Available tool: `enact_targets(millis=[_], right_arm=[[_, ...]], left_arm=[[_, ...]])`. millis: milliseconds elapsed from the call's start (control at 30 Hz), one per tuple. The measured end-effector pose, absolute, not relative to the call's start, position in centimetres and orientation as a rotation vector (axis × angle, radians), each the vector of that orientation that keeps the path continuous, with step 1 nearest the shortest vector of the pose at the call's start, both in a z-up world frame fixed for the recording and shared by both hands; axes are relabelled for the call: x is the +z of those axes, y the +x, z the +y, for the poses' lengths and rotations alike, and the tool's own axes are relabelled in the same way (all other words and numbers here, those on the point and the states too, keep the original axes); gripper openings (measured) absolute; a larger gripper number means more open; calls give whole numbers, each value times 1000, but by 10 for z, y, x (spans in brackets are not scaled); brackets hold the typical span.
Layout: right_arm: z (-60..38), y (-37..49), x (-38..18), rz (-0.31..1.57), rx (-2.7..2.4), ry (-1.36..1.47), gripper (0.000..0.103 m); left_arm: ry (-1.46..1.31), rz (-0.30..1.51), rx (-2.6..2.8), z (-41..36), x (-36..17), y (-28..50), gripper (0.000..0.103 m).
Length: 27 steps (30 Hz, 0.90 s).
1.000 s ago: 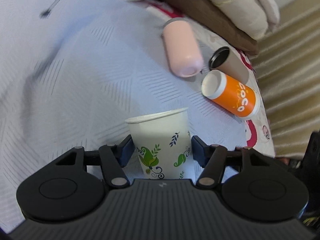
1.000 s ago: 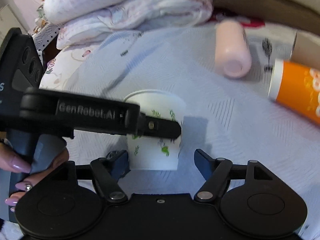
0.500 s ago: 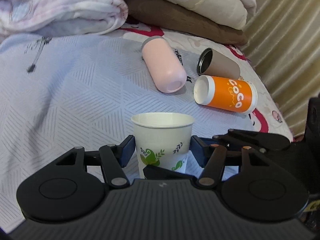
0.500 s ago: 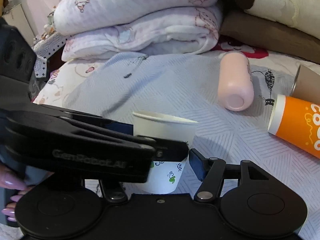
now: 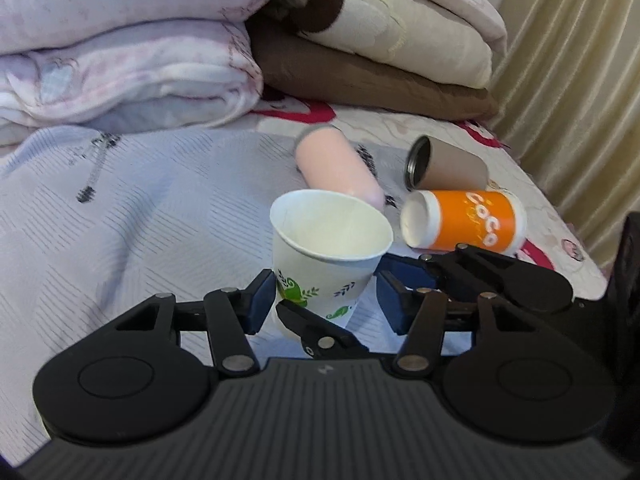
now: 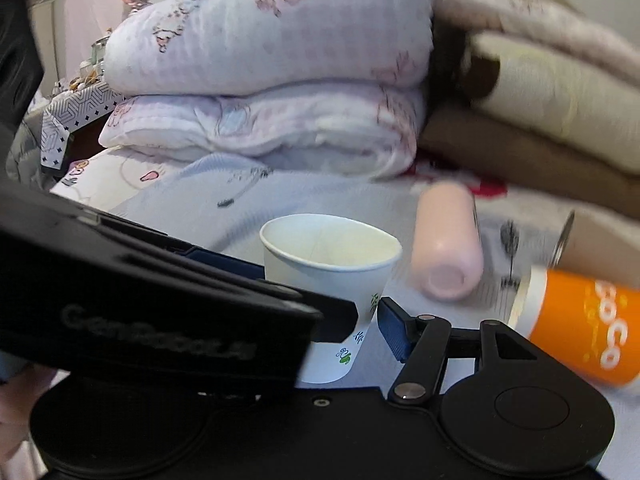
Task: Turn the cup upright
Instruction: 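Rotate the held white cup upright with the right gripper, then set the white cup upright on the blanket and open the right gripper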
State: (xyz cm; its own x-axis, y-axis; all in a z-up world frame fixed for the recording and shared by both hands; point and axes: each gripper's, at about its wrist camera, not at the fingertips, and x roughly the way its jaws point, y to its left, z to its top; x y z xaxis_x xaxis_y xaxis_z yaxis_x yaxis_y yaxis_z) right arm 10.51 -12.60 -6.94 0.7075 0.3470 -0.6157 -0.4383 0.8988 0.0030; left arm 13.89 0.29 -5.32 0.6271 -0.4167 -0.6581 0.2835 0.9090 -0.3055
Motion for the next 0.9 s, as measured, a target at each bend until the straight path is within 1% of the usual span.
enact_targets(millis=[133, 400, 500, 833, 900], right_arm=[[-111, 102, -76, 551, 435, -239, 66], [-100, 107, -90, 521, 438, -266, 66], [-97, 101, -97, 480, 436, -337, 66], [-101, 101, -97, 484, 422, -339, 66], [-101, 102, -96, 486, 416, -338, 66]], left_arm=[[-178, 803, -364, 7, -58, 142, 53], [-209, 834, -330, 15, -69, 149, 53], [-202, 851, -329, 12, -73, 150, 52], [-151, 851, -328, 4, -73, 143, 52], [-162, 859, -330, 5, -74, 143, 56]])
